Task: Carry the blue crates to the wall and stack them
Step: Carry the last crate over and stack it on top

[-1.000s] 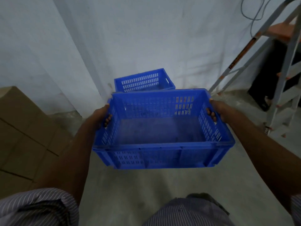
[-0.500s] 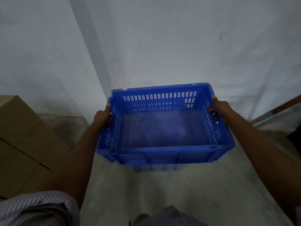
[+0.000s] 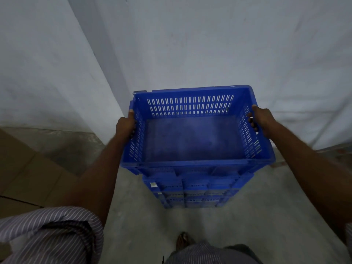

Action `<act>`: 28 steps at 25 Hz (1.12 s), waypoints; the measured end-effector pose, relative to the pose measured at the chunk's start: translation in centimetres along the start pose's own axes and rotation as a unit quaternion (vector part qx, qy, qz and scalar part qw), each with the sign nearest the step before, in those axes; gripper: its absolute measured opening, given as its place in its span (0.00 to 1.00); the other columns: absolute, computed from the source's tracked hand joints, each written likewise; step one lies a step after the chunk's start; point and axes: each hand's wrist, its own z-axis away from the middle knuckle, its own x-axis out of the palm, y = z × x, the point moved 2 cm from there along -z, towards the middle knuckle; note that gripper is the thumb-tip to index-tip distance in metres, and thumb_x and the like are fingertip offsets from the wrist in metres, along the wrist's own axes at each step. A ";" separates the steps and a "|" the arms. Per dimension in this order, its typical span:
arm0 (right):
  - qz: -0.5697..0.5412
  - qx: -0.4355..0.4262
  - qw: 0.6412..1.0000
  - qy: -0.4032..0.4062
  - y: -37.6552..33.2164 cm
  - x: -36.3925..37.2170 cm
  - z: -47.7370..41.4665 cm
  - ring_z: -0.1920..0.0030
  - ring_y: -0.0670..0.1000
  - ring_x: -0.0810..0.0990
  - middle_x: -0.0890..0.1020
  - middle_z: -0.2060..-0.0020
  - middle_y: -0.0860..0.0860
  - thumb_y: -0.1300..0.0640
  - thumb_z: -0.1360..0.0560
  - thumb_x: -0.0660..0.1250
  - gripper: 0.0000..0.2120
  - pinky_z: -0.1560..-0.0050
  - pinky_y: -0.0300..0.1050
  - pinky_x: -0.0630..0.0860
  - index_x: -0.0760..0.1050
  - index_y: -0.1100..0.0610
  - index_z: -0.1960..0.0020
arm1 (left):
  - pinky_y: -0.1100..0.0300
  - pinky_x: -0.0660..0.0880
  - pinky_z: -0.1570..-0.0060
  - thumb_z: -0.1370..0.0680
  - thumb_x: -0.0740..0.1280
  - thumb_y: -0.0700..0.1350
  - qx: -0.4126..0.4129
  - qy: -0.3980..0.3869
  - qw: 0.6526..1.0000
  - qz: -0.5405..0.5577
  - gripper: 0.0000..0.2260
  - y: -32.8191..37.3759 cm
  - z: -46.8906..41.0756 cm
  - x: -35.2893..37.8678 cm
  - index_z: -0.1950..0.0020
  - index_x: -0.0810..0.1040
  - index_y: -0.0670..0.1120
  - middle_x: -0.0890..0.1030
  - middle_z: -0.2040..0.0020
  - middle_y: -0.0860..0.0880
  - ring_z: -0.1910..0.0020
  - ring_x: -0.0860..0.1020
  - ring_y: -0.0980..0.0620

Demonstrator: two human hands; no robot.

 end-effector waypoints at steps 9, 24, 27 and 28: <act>0.118 0.002 0.992 0.049 -0.7 3.9 -11.1 0.64 0.60 0.79 0.83 0.57 0.60 0.39 0.21 0.53 0.29 0.62 0.49 0.77 0.79 0.64 0.51 | 0.59 0.70 0.69 0.16 0.55 0.60 -0.054 -0.025 0.998 -0.014 0.23 0.4 -8.5 4.2 0.51 0.76 0.42 0.78 0.59 0.42 0.70 0.73 0.49; 0.223 -0.018 0.974 0.034 0.6 2.0 -9.8 0.69 0.60 0.78 0.81 0.58 0.64 0.41 0.17 0.50 0.31 0.64 0.48 0.76 0.74 0.68 0.39 | 0.68 0.70 0.78 0.15 0.54 0.60 -0.092 -0.047 0.994 0.042 0.22 -0.3 -4.9 4.7 0.42 0.73 0.42 0.84 0.57 0.42 0.80 0.74 0.54; 0.219 -0.026 0.973 0.067 1.0 1.5 -8.6 0.47 0.65 0.81 0.80 0.42 0.67 0.41 0.17 0.51 0.30 0.45 0.54 0.77 0.73 0.66 0.35 | 0.67 0.69 0.77 0.15 0.54 0.60 -0.081 -0.055 0.994 0.039 0.21 -0.5 -4.2 5.2 0.42 0.72 0.42 0.84 0.57 0.42 0.78 0.74 0.53; 0.215 -0.032 0.973 0.071 0.5 1.7 -8.5 0.40 0.66 0.78 0.77 0.37 0.67 0.41 0.17 0.52 0.30 0.40 0.54 0.74 0.72 0.66 0.33 | 0.65 0.70 0.75 0.15 0.53 0.59 -0.081 -0.053 0.994 0.045 0.21 -1.0 -3.7 5.2 0.42 0.72 0.42 0.84 0.56 0.41 0.75 0.74 0.51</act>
